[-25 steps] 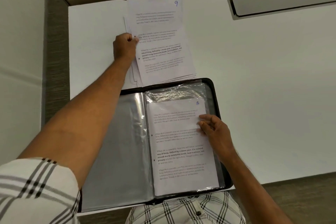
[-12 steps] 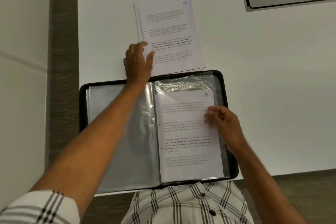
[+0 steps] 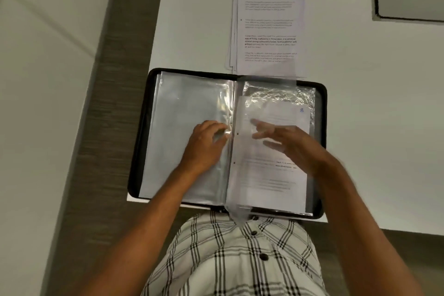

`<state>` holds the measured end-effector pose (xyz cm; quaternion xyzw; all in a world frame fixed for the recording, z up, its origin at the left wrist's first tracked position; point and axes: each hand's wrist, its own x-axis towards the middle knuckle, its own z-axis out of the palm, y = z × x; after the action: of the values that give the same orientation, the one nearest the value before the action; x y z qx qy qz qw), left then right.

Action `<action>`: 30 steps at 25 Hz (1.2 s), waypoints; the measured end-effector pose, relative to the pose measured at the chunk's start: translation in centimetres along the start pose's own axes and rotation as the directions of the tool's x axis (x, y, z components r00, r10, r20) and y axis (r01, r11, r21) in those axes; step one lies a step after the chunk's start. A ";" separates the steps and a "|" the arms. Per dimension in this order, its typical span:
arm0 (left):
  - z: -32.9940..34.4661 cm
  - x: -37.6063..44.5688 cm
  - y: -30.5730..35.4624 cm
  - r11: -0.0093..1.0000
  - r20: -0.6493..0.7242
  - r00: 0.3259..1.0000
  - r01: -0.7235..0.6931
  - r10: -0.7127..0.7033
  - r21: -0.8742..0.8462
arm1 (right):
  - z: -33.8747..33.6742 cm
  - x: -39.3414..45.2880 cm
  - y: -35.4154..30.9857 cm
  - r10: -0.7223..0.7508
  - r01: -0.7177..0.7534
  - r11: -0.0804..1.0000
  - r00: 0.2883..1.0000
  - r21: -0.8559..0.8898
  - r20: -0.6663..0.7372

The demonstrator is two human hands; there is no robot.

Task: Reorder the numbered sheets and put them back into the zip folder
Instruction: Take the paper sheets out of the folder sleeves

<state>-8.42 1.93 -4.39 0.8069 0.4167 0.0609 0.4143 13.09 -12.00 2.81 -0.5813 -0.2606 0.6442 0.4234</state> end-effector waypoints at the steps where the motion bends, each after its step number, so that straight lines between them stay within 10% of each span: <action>1: -1.2 -0.2 0.5 0.984 0.034 0.994 0.108 -0.104 -0.144 | 1.5 0.6 -0.2 -0.042 0.043 0.999 0.998 -0.008 0.050; 8: -7.8 -0.2 -2.8 0.486 0.312 0.825 0.538 -0.471 -0.689 | 11.3 4.2 0.3 -0.008 0.063 0.961 0.979 -0.269 0.202; 15: -9.0 -2.0 -4.0 0.738 0.070 0.852 0.488 -0.519 -0.467 | 13.7 5.6 5.3 -0.016 0.085 0.717 0.994 -0.692 0.107; 20: -7.2 -1.1 -5.8 0.878 -0.265 0.838 0.469 -0.477 -0.099 | 10.8 4.2 6.2 -0.260 0.195 0.835 0.964 -0.514 -0.056; 26: -5.6 -0.8 -4.5 0.866 -0.472 0.810 0.470 -0.348 0.170 | 3.3 1.4 8.5 -0.325 0.018 0.907 0.666 -0.421 -0.671; 30: -4.1 -0.5 -2.2 0.862 -0.435 0.883 0.352 -0.177 0.365 | 0.1 -1.0 10.0 -0.261 -0.064 0.939 0.504 -0.338 -0.823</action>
<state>-11.97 4.79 -3.15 0.7838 0.6019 0.0662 0.1380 10.56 -17.86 -4.97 -0.8681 -0.1523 0.1937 0.4310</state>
